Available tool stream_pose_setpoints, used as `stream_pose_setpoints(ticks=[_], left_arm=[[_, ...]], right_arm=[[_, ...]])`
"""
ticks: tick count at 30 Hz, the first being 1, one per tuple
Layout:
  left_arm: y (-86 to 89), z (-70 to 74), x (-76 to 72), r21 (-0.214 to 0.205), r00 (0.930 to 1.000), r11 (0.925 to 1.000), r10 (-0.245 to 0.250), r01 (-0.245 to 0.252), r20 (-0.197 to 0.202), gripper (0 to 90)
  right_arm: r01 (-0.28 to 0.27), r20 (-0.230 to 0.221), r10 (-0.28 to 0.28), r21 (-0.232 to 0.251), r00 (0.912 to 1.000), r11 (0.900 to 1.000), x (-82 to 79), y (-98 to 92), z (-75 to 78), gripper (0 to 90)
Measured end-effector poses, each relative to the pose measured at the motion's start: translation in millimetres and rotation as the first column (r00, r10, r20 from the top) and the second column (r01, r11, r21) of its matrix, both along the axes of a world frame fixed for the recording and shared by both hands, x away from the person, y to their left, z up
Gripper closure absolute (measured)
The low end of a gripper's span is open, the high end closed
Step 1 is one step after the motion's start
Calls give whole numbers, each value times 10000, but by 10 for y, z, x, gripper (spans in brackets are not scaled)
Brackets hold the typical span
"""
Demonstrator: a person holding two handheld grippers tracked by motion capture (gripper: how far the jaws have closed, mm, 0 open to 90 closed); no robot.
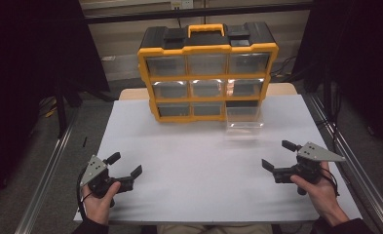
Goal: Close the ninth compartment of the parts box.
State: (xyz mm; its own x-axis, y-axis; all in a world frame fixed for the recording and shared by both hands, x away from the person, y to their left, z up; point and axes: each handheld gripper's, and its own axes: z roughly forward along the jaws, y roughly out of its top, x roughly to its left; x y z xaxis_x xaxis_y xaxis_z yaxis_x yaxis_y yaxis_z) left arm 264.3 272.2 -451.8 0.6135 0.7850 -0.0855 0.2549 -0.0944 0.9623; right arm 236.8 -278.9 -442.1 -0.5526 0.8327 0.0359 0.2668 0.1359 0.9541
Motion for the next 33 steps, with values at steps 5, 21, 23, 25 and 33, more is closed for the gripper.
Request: stream_pose_setpoints(ticks=[5,21,23,25,33], left_arm=[[2,3,-6,43,10000,10000,-7,7,6,32],[16,9,-4,102,10000,9999,82,-82,28,33],[18,8,-1,83,10000,9999,83,-83,49,33],[16,8,0,85,9999,9999,96,-96,55,33],[26,7,8,77,9999,9999,121,-121,51,34]], right_arm=[[-125,112,125,53,9999,9999,35,82,45,0],[68,-96,-68,63,9999,10000,218,242,77,0],[13,-45,-12,49,10000,10000,243,256,91,0],[-49,8,49,15,10000,10000,275,273,102,1],[-210,42,210,-61,9998,9998,400,352,111,22]])
